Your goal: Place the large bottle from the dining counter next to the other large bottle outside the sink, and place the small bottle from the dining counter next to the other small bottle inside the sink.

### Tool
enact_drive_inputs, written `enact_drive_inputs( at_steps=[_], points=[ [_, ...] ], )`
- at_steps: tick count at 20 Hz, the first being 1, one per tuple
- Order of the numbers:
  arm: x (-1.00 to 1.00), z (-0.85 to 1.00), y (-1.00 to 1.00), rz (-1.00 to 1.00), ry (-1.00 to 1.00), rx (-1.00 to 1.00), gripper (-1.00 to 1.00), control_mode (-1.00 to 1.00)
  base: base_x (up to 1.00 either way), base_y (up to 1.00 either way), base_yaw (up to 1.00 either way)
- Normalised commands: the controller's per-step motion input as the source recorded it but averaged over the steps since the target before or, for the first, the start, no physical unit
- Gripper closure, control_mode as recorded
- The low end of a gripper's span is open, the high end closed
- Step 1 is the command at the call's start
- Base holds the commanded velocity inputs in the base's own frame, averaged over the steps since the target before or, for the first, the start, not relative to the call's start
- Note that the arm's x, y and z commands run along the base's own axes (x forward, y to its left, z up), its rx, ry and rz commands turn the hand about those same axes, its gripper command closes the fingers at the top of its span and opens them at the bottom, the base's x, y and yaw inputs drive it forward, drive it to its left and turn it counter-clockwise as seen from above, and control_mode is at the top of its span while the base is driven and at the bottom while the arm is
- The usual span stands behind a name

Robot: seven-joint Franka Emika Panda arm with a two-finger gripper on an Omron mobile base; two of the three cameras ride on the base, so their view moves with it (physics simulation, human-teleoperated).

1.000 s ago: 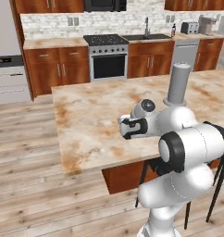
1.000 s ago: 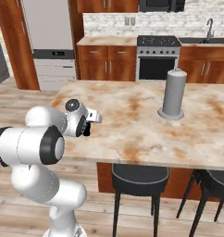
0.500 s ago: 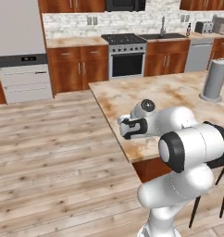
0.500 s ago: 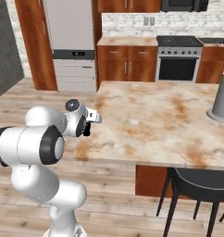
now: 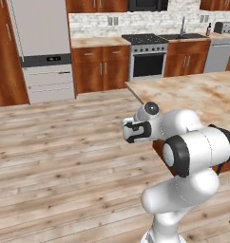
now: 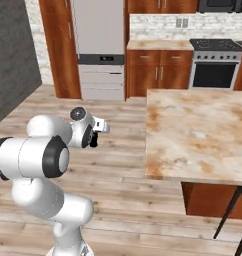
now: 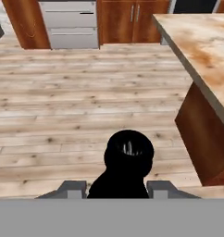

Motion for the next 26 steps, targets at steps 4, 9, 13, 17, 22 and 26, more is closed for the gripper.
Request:
enact_drive_inputs(
  at_steps=[4,9,13,17,22,26],
  points=[
    [0.0,0.0,0.0,0.0,0.0,0.0,1.0,1.0,0.73,0.62,-0.01],
    [0.0,0.0,0.0,0.0,0.0,0.0,1.0,1.0,1.0,0.23,-0.06],
    [0.0,0.0,0.0,0.0,0.0,0.0,1.0,1.0,1.0,0.15,-0.08],
    [0.0,0.0,0.0,0.0,0.0,0.0,1.0,1.0,1.0,0.14,-0.08],
    [0.0,0.0,0.0,0.0,0.0,0.0,1.0,1.0,0.99,0.13,-0.08],
    [0.0,0.0,0.0,0.0,0.0,0.0,1.0,1.0,0.97,0.12,-0.07]
  ],
)
